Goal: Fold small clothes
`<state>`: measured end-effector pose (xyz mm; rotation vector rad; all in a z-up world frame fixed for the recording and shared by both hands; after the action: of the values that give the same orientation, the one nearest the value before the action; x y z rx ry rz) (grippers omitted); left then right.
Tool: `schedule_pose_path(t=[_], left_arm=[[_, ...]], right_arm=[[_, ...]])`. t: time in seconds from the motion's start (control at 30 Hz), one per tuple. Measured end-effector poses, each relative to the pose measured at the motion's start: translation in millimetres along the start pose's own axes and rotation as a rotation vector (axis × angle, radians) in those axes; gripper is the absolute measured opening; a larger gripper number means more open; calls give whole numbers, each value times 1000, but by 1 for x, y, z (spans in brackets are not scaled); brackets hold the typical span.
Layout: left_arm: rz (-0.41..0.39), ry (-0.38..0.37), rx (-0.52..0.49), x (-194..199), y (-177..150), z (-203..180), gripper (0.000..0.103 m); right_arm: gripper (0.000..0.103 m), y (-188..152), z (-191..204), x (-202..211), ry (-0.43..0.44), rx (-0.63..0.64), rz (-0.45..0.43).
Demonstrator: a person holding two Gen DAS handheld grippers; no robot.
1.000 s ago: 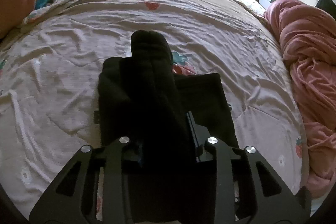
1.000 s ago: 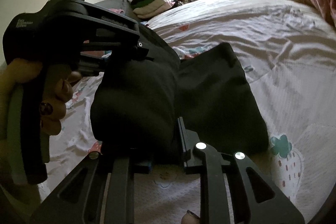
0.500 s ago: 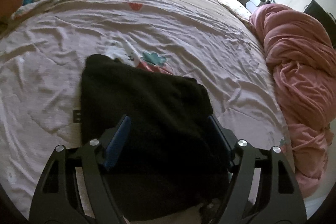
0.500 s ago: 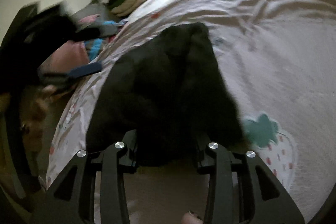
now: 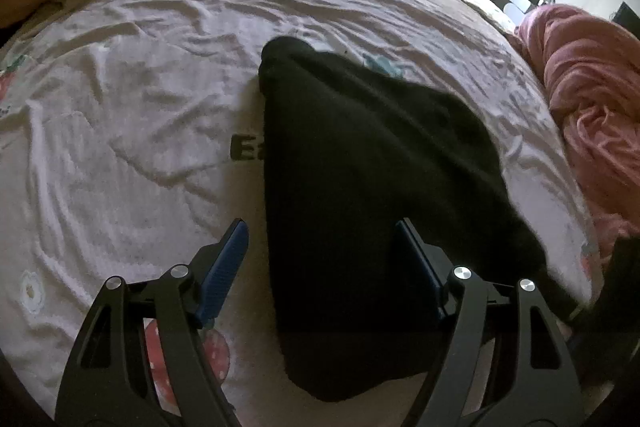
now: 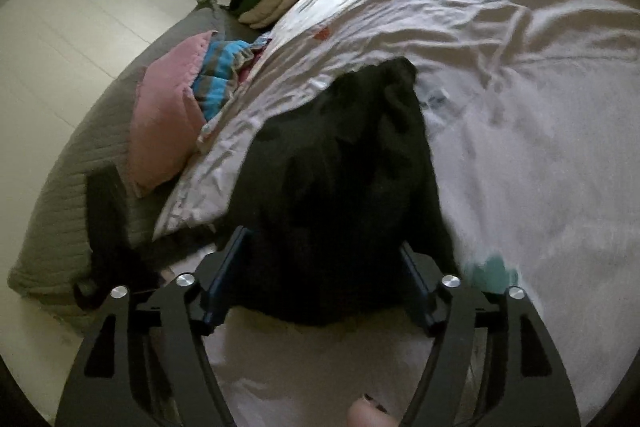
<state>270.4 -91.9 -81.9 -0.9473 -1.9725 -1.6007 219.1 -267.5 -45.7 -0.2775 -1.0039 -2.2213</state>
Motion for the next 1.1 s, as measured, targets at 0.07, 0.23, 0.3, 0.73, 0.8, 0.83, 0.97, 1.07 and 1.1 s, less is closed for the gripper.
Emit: schedule_pose_path(t=[0.07, 0.23, 0.3, 0.73, 0.8, 0.83, 0.97, 1.07, 1.1], left_arm=[[-15, 3, -13, 3, -3, -1, 68], [-25, 0, -33, 6, -6, -2, 68], [-26, -4, -31, 7, -6, -4, 68], [-44, 3, -49, 12, -8, -8, 68], [-47, 3, -52, 13, -9, -9, 68], [-44, -2, -49, 13, -9, -10, 68], [-36, -6, -56, 12, -11, -11, 71], [-29, -22, -58, 14, -14, -13, 71], [-29, -24, -62, 14, -15, -14, 71]], right_arm=[[74, 11, -2, -11, -23, 25, 23], [75, 29, -16, -43, -57, 22, 102], [69, 35, -22, -53, -86, 5, 119], [9, 65, 41, -57, -35, 423, 19], [9, 71, 36, -57, -50, 435, 5], [9, 71, 30, -59, -61, 428, 8], [9, 63, 0, -69, -132, 409, 41], [9, 56, -18, -70, -159, 373, 50], [9, 54, -23, -70, -169, 364, 51]])
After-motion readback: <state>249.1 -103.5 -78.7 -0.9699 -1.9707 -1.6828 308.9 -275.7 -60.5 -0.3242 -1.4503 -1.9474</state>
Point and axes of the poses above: each gripper's, at about its wrist camera, not at the fingertips, and x roughly against the way its jaws point, z to its left, y to its top, the point moved 6 cm from there along -x, roughly the way its jaws point, and after that the axes turned 14 degrees about -z, right-handed, at the moved point
